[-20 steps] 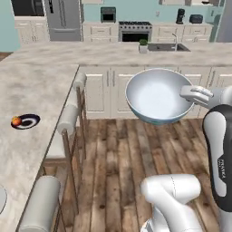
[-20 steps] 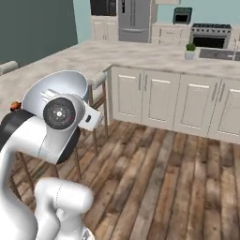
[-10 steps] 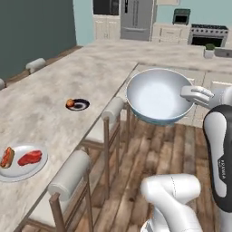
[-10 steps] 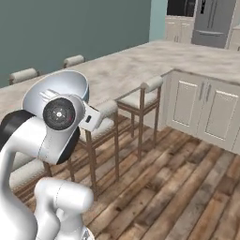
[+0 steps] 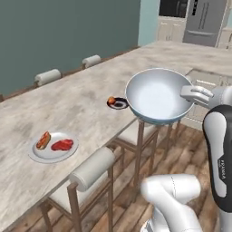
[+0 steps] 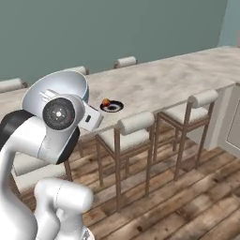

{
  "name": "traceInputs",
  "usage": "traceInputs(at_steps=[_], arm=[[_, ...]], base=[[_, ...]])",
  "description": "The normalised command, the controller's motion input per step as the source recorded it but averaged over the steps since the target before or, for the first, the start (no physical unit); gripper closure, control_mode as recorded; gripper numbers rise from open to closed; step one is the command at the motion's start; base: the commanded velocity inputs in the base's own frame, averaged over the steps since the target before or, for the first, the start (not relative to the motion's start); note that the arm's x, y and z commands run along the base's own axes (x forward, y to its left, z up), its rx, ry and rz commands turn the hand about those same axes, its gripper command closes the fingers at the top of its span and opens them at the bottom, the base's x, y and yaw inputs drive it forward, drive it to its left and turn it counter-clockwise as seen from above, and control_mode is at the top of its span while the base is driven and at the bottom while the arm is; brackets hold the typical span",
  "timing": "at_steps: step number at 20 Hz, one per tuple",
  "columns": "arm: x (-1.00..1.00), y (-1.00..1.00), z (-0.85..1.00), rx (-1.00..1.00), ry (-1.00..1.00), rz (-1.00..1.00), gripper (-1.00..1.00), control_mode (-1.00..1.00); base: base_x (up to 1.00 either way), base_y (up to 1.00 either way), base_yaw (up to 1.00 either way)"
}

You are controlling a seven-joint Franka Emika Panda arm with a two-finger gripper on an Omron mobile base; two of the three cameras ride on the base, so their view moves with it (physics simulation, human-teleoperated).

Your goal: Take the smaller bowl and place it next to the appetizer plate on the dining counter , and place the larger bowl next to the plate with cooked food.

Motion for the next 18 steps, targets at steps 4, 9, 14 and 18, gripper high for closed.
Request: traceInputs(at_steps=[4,9,14,18], arm=[[0.00,0.00,0.00,0.00,0.00,0.00,1.00,1.00],[0.00,0.00,0.00,0.00,0.00,0.00,1.00,1.00],[0.00,0.00,0.00,0.00,0.00,0.00,1.00,1.00],[0.00,0.00,0.00,0.00,0.00,0.00,1.00,1.00]], base=[[0.62,-0.15,0.49],[0.57,-0.11,0.49],[0.56,-0.02,0.47],[0.57,-0.23,0.48]])
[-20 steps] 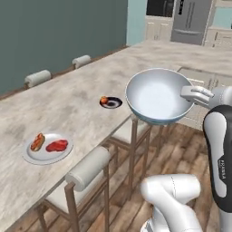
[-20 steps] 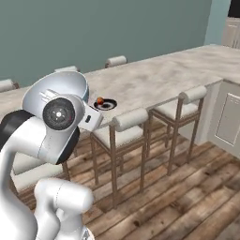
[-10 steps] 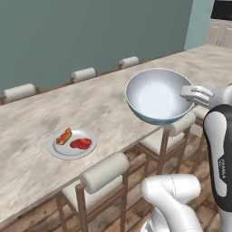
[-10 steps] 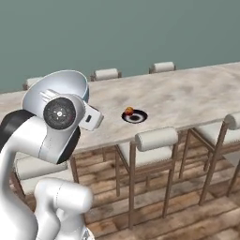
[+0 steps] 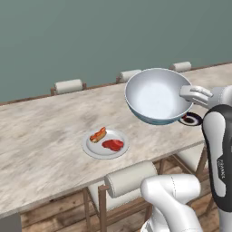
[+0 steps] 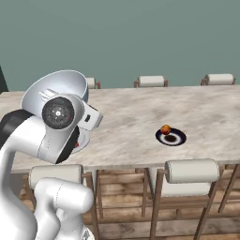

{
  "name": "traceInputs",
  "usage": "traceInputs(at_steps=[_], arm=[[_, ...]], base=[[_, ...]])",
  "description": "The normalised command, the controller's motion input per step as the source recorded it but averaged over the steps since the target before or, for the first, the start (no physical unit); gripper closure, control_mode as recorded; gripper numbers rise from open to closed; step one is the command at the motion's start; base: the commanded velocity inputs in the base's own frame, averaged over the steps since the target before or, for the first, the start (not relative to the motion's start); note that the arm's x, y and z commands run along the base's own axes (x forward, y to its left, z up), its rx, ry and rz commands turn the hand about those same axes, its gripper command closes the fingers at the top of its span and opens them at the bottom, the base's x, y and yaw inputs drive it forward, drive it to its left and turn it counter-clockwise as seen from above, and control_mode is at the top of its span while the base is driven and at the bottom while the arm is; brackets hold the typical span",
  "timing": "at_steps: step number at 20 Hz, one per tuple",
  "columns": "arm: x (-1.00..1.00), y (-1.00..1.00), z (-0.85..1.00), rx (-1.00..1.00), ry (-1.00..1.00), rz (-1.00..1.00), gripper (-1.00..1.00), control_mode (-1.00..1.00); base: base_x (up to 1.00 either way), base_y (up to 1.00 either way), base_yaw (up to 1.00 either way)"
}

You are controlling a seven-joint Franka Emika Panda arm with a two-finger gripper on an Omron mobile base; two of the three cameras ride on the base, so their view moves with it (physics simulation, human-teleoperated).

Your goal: Take the smaller bowl and place it next to the appetizer plate on the dining counter , and place the larger bowl next to the plate with cooked food.

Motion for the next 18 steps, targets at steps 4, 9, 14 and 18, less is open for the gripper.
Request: traceInputs(at_steps=[4,9,14,18], arm=[[0.00,0.00,0.00,0.00,0.00,0.00,1.00,1.00],[0.00,0.00,0.00,0.00,0.00,0.00,1.00,1.00],[0.00,0.00,0.00,0.00,0.00,0.00,1.00,1.00],[0.00,0.00,0.00,0.00,0.00,0.00,1.00,1.00]], base=[[0.53,-0.45,0.49],[0.49,-0.50,0.48],[0.49,-0.42,0.46],[0.47,-0.10,0.30]])
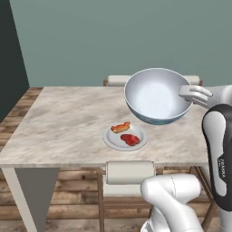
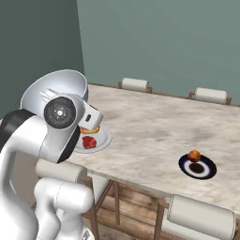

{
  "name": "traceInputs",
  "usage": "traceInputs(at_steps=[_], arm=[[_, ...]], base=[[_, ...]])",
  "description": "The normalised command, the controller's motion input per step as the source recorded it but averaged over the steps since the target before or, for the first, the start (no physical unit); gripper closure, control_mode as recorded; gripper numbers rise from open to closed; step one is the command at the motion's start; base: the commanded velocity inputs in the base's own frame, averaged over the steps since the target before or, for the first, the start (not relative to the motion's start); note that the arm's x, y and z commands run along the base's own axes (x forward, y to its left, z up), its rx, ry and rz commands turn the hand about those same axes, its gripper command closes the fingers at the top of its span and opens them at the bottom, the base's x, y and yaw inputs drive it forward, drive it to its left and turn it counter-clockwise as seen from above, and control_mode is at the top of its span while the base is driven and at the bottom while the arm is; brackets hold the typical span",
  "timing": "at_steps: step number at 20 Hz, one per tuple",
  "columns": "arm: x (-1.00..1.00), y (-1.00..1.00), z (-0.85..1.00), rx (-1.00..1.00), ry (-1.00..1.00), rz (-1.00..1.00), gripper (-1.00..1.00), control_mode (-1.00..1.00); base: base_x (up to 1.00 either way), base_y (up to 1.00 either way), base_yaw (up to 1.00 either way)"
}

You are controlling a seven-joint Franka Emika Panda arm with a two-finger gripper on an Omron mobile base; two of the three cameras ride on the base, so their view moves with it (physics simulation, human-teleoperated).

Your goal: Take the smaller bowl and place it next to the appetizer plate on the dining counter , and place the larger bowl next to the plate with cooked food.

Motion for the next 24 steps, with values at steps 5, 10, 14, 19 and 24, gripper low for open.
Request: traceInputs(at_steps=[5,10,14,19,24], arm=[[0.00,0.00,-0.06,0.00,0.00,-0.04,1.00,-1.00],[0.01,-0.09,-0.21,-0.02,0.00,-0.29,1.00,-1.00],[0.02,-0.38,-0.21,0.00,0.00,-0.33,1.00,-1.00],[0.05,-0.43,-0.16,0.00,0.12,-0.19,1.00,-1.00],[0.09,-0.32,-0.21,0.03,0.26,-0.08,1.00,-1.00]], base=[[0.07,0.00,0.00],[0.00,0.00,0.00],[0.00,0.00,0.00],[0.00,0.00,0.00],[0.00,0.00,0.00]])
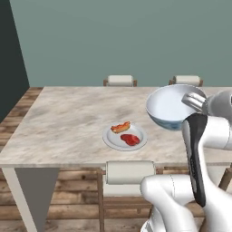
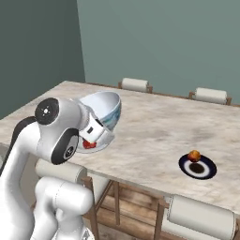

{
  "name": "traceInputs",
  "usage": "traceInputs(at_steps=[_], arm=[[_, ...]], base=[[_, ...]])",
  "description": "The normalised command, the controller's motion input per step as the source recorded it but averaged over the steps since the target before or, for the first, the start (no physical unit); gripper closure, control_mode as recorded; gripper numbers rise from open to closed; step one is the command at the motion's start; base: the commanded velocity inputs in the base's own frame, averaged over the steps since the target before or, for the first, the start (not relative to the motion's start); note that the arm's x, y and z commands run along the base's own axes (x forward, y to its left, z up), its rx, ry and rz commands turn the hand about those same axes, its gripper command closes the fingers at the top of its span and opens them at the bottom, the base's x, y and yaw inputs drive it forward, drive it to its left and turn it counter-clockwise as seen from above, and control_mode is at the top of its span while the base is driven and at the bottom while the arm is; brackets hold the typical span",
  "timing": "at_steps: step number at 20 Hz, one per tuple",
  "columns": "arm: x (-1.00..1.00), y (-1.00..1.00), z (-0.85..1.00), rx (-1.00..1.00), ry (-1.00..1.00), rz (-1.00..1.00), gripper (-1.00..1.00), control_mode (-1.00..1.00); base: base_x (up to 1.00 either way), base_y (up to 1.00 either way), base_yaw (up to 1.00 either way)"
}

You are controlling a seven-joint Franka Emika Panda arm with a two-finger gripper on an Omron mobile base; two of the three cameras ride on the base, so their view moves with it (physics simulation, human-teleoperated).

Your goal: Take the smaller bowl and place it next to the appetizer plate on the dining counter , and place the larger bowl next to the plate with cooked food.

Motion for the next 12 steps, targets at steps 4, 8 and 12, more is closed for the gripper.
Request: traceInputs(at_steps=[4,8,12], arm=[[0.23,-0.28,-0.18,0.25,0.32,-0.10,1.00,-1.00],[0.14,-0.15,-0.22,0.35,0.12,-0.05,1.00,-1.00],[0.19,0.00,-0.29,0.28,0.00,-0.05,1.00,-1.00]], base=[[0.00,0.00,0.00],[0.00,0.00,0.00],[0.00,0.00,0.00]])
